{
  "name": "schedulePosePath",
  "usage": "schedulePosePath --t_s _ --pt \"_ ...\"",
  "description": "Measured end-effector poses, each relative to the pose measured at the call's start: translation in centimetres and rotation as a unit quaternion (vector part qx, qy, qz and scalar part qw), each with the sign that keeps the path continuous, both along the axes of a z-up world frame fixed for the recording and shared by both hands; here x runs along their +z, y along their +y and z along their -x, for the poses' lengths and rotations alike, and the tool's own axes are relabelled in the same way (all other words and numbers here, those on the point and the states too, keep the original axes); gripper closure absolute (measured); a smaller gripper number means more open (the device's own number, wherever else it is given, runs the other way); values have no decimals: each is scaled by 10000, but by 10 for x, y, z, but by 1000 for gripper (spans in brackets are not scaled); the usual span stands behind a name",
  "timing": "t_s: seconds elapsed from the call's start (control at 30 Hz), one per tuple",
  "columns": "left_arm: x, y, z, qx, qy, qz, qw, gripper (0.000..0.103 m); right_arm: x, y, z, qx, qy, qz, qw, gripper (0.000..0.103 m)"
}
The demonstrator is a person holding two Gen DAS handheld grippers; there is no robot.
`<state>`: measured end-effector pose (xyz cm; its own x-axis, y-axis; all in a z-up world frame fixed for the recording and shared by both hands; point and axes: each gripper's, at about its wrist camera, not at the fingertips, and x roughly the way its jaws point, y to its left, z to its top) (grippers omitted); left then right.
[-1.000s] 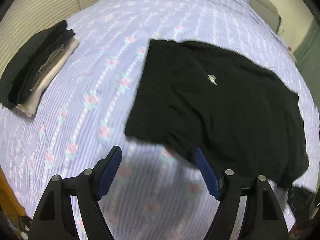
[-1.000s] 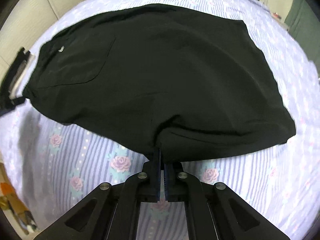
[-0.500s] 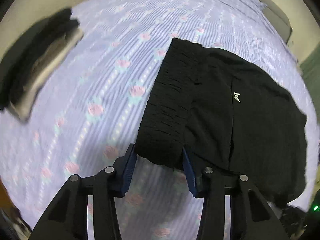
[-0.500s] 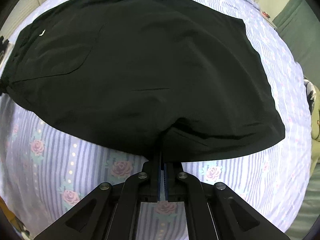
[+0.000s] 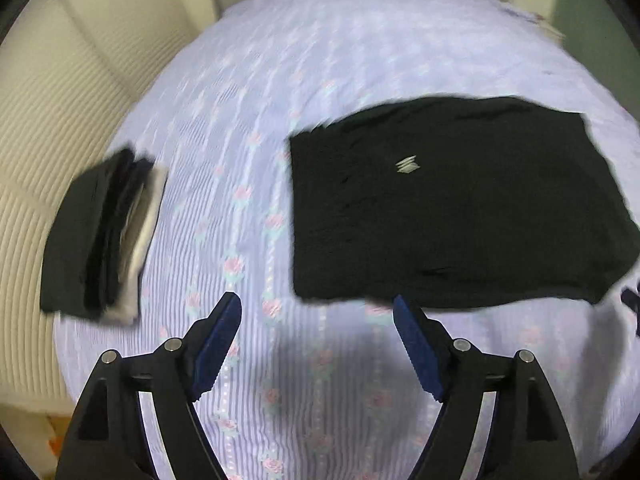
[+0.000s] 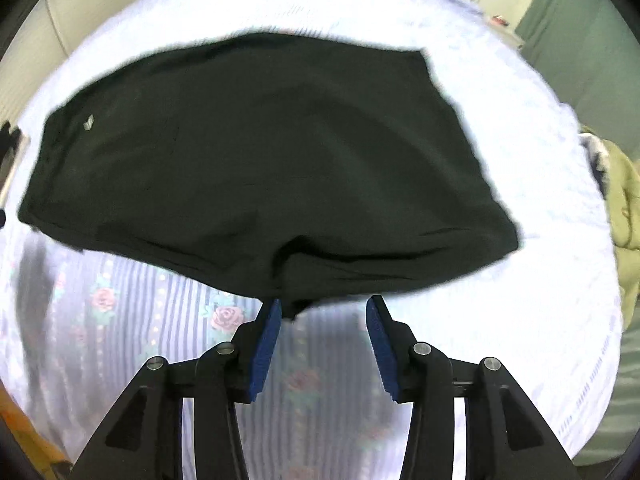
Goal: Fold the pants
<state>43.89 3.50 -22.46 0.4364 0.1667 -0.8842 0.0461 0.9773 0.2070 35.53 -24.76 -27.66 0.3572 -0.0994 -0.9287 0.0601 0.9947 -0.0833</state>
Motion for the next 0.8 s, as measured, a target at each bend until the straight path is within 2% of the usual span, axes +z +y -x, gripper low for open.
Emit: schedulePosePath --t_s 0.07,0.23,0.33,0.4,0.5,0.6,0.7,0.8 --pt "22 -16 16 -386 -171 188 9989 25 20 -17 14 -242 -185 -146 9994 58" --pt "60 -58 3 -1135 -379 513 9915 25 67 -29 21 -919 -725 -367 9924 58" --pt "73 -76 -15 -1620 -406 788 9828 25 77 -44 21 -1387 -918 -462 9850 58" --pt "78 -89 -24 -1919 -497 790 9770 25 80 -53 25 -1707 -1032 -544 9784 58" --pt "82 -114 -45 -2495 -646 956 9615 25 79 -66 32 -2114 -1217 -837 9662 57" --pt "81 -148 -70 -3148 -605 1110 9407 25 74 -79 31 -2403 -1331 -860 9577 57" --pt "76 -184 -102 -3806 -636 1103 9159 25 60 -91 27 -2812 -1524 -1046 9417 57" --pt "70 -221 -141 -4265 -477 1337 8933 25 45 -104 17 -3216 -1699 -1154 9243 57"
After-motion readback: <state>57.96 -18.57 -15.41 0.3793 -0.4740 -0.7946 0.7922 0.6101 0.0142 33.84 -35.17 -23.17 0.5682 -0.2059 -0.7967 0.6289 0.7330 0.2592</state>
